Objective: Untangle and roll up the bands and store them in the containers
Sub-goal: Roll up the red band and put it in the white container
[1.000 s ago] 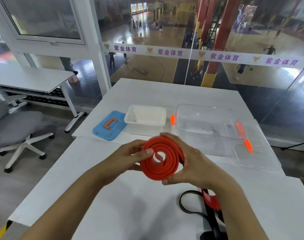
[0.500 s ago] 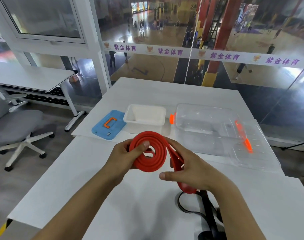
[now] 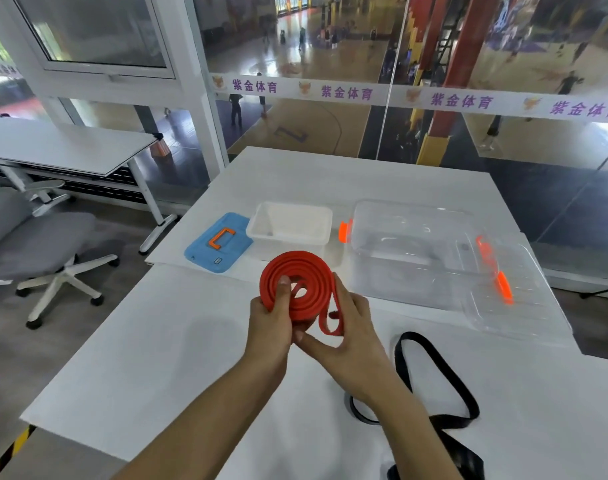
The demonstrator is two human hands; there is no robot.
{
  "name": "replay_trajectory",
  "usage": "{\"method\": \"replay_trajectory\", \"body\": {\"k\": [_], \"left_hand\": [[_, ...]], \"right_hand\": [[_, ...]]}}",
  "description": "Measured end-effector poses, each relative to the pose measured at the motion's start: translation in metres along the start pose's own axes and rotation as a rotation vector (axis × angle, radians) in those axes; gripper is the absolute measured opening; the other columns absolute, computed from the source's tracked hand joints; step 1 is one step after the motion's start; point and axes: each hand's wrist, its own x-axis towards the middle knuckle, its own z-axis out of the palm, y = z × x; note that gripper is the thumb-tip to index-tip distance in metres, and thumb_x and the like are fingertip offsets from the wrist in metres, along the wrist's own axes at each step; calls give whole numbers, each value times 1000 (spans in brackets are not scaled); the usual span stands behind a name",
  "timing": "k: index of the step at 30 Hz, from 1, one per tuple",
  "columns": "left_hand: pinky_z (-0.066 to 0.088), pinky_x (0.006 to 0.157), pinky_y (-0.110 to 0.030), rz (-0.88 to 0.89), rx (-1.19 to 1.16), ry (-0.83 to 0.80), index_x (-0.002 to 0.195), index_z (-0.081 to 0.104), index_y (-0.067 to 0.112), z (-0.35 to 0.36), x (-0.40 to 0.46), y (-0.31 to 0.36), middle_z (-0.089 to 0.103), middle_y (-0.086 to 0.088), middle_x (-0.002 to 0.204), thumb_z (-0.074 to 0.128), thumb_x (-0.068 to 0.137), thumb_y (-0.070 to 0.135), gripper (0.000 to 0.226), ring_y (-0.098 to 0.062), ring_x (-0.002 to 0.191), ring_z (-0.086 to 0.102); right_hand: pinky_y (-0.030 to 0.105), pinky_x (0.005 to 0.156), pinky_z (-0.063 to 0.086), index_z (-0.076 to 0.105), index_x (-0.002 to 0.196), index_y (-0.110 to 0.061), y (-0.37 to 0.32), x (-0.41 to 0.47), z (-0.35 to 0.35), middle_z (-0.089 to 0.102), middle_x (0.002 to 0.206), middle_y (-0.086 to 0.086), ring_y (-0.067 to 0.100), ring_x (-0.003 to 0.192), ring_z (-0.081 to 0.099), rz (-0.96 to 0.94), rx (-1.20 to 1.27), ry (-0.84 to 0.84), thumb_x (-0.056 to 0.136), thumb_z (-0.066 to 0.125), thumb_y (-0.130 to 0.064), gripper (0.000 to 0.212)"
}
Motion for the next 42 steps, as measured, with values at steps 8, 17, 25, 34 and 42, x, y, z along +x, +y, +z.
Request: {"method": "replay_trajectory", "body": {"k": [8, 17, 25, 34, 42], "left_hand": [[63, 75, -41, -133, 6, -236, 129, 60, 19, 7, -20, -15, 75, -9, 117, 48, 105, 42, 36, -28, 96, 78], [63, 79, -33, -30, 210, -226, 115, 73, 12, -8, 38, -14, 80, -9, 102, 73, 91, 27, 28, -27, 94, 78], [64, 71, -33, -15, 289, -216, 107, 76, 13, -3, 152, 5, 79, -9, 100, 73, 92, 26, 20, -26, 88, 76], [62, 79, -30, 149, 563, -179, 140, 42, 35, 3, 323, 25, 60, 18, 115, 81, 84, 35, 69, -10, 90, 71], [45, 85, -14, 296, 893, -274, 137, 59, 24, 22, 460, 28, 56, 4, 132, 59, 100, 22, 38, -11, 105, 61]], "right_hand": [[43, 110, 50, 32, 148, -54, 11, 19, 0, 57, 138, -17, 7, 126, 57, 127, 267, 197, 78, 54, -77, 77], [44, 102, 51, 54, 122, -42, 10, 91, 5, 54, 119, -17, 16, 113, 59, 235, 97, 255, 81, 76, -56, 49], [34, 84, 49, 59, 126, -29, 5, 214, 24, 61, 111, -7, 17, 100, 60, 281, -193, 143, 88, 67, -45, 42], [42, 98, 46, 49, 127, -23, 35, 366, 66, 64, 93, -3, 27, 104, 54, 324, -372, 242, 82, 73, -41, 54], [46, 93, 52, 49, 126, -20, 97, 471, 96, 73, 108, 5, 33, 108, 60, 402, -435, 218, 82, 72, -44, 55]]}}
